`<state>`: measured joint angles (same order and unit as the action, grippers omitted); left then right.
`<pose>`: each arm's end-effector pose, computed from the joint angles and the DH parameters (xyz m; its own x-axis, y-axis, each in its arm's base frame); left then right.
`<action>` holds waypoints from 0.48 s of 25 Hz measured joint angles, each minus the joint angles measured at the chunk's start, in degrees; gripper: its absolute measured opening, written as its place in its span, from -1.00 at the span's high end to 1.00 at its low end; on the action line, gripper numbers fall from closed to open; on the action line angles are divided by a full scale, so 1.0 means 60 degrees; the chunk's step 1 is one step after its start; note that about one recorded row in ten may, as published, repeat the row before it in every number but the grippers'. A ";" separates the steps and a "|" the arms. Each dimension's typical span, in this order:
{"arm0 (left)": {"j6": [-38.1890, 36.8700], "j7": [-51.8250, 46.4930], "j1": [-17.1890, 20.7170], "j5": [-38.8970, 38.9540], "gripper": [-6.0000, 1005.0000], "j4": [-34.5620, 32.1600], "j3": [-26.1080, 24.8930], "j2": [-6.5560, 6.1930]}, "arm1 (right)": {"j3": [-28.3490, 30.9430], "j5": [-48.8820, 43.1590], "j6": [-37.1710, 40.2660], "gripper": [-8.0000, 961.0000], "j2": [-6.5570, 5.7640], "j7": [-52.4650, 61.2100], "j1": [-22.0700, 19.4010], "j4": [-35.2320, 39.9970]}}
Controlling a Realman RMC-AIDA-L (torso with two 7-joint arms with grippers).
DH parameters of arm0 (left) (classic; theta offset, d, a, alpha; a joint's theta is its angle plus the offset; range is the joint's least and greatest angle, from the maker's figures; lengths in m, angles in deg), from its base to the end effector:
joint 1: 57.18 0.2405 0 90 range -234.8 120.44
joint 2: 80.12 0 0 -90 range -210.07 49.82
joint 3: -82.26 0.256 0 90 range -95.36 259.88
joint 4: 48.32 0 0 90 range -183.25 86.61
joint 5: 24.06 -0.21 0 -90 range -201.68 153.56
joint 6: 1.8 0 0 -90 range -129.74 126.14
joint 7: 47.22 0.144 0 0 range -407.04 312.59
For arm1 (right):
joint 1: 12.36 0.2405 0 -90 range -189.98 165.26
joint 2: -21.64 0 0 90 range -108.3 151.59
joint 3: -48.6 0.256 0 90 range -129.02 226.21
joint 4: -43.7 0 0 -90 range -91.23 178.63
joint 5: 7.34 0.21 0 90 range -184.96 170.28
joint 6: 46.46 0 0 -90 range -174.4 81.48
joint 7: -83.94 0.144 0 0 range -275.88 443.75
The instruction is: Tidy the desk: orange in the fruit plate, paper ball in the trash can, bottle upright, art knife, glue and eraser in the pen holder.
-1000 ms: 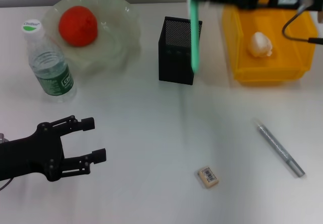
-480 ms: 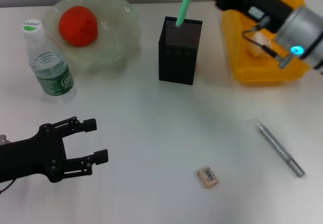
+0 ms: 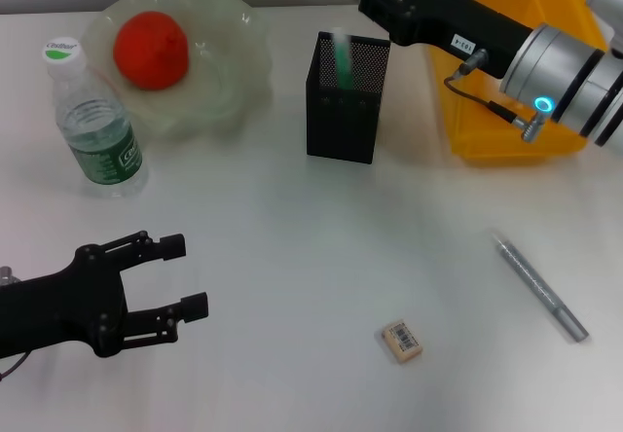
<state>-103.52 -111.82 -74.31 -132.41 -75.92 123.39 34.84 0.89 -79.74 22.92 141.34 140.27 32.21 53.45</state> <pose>-0.3181 0.2341 0.0067 0.7110 0.3456 0.6124 0.4674 -0.8829 -0.0444 0.1952 0.4012 -0.0435 0.5695 -0.1581 -0.8066 -0.5975 -0.7535 -0.2743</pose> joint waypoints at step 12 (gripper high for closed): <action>-0.0127 -0.0010 -0.0071 -0.0057 -0.68 0.0001 0.0096 0.0032 | -0.2210 -0.3380 0.1566 -0.31 -0.0200 0.7178 -0.2099 0.8214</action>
<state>-104.28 -111.89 -74.73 -132.75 -75.91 123.97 35.03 -12.37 -100.02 32.32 140.14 183.33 19.61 102.74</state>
